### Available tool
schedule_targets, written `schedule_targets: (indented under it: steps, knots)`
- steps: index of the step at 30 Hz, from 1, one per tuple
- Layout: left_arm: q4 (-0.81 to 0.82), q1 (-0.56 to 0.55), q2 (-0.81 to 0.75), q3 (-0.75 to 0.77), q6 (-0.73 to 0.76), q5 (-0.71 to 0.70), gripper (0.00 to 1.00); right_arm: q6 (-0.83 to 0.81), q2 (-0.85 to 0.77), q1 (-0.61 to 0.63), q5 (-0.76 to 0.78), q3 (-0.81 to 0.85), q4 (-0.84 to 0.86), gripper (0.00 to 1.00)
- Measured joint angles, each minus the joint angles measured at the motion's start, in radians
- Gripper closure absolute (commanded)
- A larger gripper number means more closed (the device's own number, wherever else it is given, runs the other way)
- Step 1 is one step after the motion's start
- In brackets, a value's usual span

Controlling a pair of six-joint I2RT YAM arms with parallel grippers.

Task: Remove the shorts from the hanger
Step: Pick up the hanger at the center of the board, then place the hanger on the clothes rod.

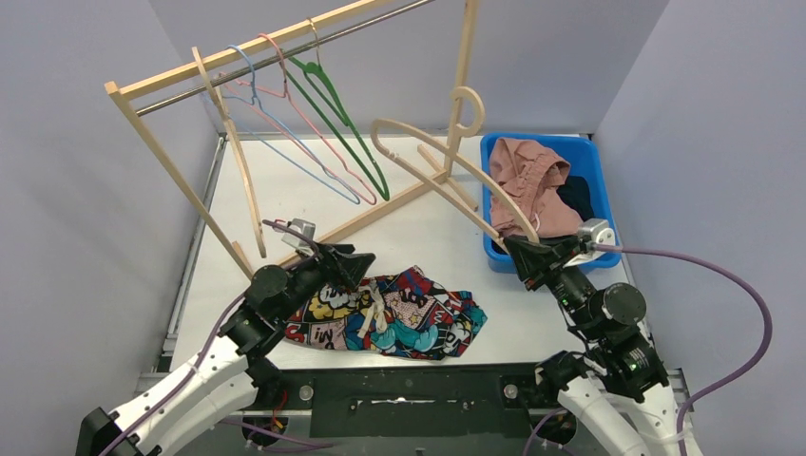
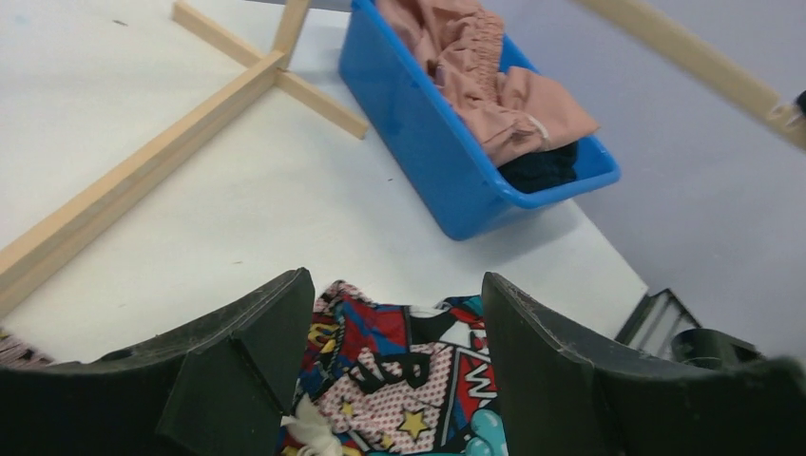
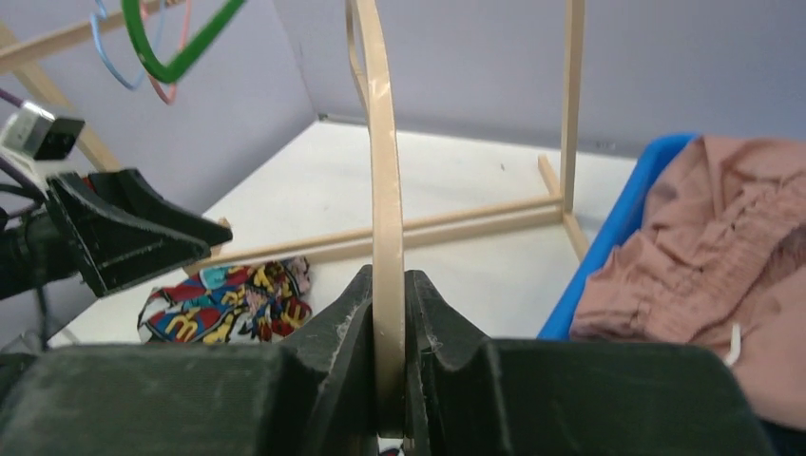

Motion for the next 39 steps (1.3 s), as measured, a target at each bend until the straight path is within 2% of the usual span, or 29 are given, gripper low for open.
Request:
schedule_targets:
  steps: [3,4,5,9,13,20,29,34,39]
  knots:
    - [-0.125,0.000,-0.077,0.004,0.064,-0.049,0.33,-0.019,0.033,0.000,-0.013,0.004,0.096,1.00]
    - [-0.171,0.000,-0.098,0.010,0.090,-0.063,0.20,-0.023,0.055,0.000,-0.021,0.011,0.119,1.00]
    - [-0.217,0.000,-0.113,0.021,0.115,-0.072,0.17,-0.028,0.084,0.000,-0.029,0.022,0.143,1.00]
    - [-0.421,0.000,-0.134,0.131,0.198,-0.090,0.15,-0.040,0.212,0.000,-0.053,0.080,0.217,1.00]
    - [-0.494,0.000,-0.168,0.171,0.258,-0.132,0.13,-0.056,0.274,0.000,-0.063,0.085,0.289,1.00]
    - [-0.537,0.001,-0.256,0.047,0.280,-0.194,0.12,-0.097,0.381,0.001,-0.086,0.149,0.356,1.00]
    - [-0.573,0.004,-0.263,0.039,0.286,-0.298,0.12,-0.124,0.549,0.029,-0.087,0.327,0.425,1.00]
    - [-0.578,0.005,-0.253,0.039,0.288,-0.315,0.12,-0.136,0.686,0.079,-0.066,0.481,0.387,1.00]
    - [-0.583,0.010,-0.237,0.039,0.293,-0.320,0.12,-0.186,0.793,0.181,0.014,0.595,0.292,1.00]
